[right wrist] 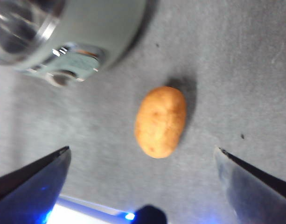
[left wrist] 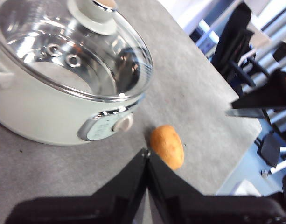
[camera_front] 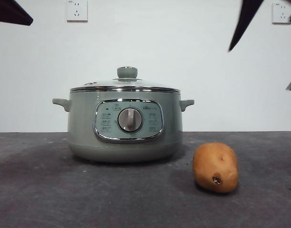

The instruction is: Pick up the potato,open the lid,put the potato in the pot,close the lid

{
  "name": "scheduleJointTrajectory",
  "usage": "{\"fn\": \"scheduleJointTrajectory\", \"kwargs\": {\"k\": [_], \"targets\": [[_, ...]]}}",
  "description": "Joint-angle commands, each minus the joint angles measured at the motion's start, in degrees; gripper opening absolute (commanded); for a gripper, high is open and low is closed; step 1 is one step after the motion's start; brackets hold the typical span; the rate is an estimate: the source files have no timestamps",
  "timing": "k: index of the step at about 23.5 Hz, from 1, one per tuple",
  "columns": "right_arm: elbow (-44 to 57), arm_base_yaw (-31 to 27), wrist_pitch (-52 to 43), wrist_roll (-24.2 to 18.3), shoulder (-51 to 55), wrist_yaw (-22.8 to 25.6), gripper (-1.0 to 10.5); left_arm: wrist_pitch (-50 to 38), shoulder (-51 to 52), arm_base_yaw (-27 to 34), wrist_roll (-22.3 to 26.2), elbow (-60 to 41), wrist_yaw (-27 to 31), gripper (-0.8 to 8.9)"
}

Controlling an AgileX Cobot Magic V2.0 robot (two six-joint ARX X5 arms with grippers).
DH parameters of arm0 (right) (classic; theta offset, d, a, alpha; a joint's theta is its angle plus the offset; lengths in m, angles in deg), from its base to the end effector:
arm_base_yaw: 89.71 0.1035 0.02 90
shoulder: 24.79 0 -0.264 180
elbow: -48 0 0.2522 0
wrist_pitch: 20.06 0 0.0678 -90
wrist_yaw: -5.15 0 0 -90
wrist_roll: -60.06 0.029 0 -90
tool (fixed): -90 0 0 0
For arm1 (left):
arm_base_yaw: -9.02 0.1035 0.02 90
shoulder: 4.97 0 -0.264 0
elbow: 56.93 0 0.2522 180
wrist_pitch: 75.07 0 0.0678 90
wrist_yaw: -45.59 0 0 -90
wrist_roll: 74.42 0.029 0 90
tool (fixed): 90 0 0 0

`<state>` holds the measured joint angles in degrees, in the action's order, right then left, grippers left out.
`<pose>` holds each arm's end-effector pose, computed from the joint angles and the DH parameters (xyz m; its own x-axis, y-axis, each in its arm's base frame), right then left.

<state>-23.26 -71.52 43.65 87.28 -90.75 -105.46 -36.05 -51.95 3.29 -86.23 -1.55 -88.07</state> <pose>0.1995 0.0763 0.2870 0.3559 0.4875 -0.7973 -0.0455 0.8612 0.5062 0.1630 -0.0365 0.2881 0.5505 -0.7491 -0.3685 0.5456 0.6569 -0.5203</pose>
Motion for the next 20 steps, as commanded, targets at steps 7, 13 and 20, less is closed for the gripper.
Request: {"fn": "scheduleJointTrajectory", "kwargs": {"k": [7, 13, 20], "targets": [[-8.37, 12.98, 3.23, 3.10, -18.49, 11.43, 5.2, 1.77, -1.05, -2.40, 4.39, 2.10, -0.17, -0.05], [-8.98, 18.29, 2.62, 4.31, -30.97, 17.27, 5.2, 1.75, -2.27, -2.62, 5.70, 2.10, 0.20, -0.05], [-8.98, 19.30, -1.40, 4.26, -34.84, 18.08, 4.9, 2.38, -5.05, -2.62, 7.19, 2.10, 0.20, -0.05]]}}
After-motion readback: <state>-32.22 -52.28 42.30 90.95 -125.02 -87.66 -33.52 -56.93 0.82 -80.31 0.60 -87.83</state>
